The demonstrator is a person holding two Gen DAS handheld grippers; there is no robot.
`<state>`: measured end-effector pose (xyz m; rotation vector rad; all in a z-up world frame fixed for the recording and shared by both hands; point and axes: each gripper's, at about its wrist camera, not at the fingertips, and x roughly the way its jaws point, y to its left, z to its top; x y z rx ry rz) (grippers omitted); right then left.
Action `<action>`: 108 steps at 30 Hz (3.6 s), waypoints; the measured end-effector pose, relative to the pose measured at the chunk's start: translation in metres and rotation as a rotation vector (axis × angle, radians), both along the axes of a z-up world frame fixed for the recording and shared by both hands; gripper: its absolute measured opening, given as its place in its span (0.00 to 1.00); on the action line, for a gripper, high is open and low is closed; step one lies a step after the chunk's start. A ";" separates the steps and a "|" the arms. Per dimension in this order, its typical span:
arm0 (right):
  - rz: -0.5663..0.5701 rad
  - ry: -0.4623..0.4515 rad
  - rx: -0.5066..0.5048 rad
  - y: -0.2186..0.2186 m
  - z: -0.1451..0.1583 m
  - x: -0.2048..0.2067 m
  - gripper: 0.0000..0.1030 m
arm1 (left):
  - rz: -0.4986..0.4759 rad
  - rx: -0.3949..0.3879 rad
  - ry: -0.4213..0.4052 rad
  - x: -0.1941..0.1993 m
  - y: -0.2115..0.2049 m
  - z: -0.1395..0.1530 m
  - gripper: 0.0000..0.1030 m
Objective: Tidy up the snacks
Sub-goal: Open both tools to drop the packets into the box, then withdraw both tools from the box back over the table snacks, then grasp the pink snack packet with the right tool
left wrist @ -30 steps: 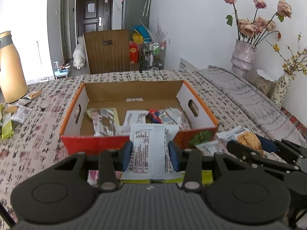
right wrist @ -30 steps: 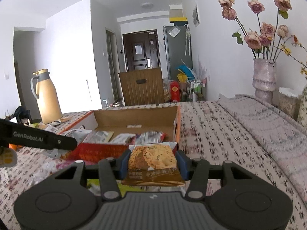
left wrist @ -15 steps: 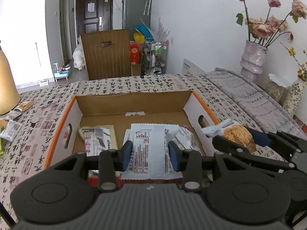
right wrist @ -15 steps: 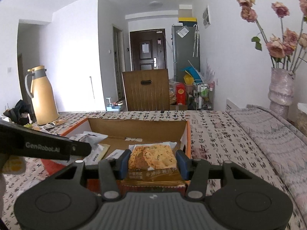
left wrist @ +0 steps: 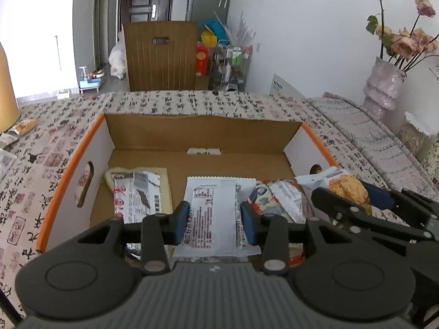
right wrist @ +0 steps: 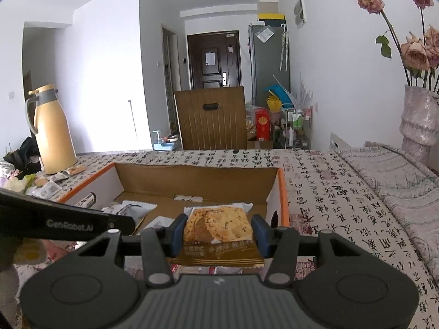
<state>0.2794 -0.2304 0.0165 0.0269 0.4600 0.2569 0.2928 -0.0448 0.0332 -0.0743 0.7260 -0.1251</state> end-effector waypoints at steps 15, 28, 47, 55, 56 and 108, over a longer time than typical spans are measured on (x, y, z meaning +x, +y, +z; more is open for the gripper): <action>-0.016 -0.003 0.010 -0.009 -0.001 -0.005 0.83 | 0.095 0.013 -0.018 -0.005 0.009 0.006 1.00; -0.045 -0.032 0.035 -0.017 0.004 -0.010 1.00 | 0.124 0.019 -0.005 -0.004 0.011 0.006 1.00; -0.059 -0.058 0.030 -0.020 0.024 -0.074 1.00 | 0.123 0.027 -0.060 -0.075 0.015 0.033 1.00; -0.053 -0.042 0.036 -0.018 0.021 -0.116 1.00 | 0.119 0.024 -0.051 -0.117 0.021 0.032 1.00; -0.050 -0.037 0.038 -0.018 0.020 -0.121 1.00 | 0.120 0.024 -0.048 -0.121 0.022 0.031 1.00; 0.017 0.235 -0.133 0.083 -0.066 -0.157 1.00 | 0.186 -0.057 0.140 -0.193 0.094 -0.042 1.00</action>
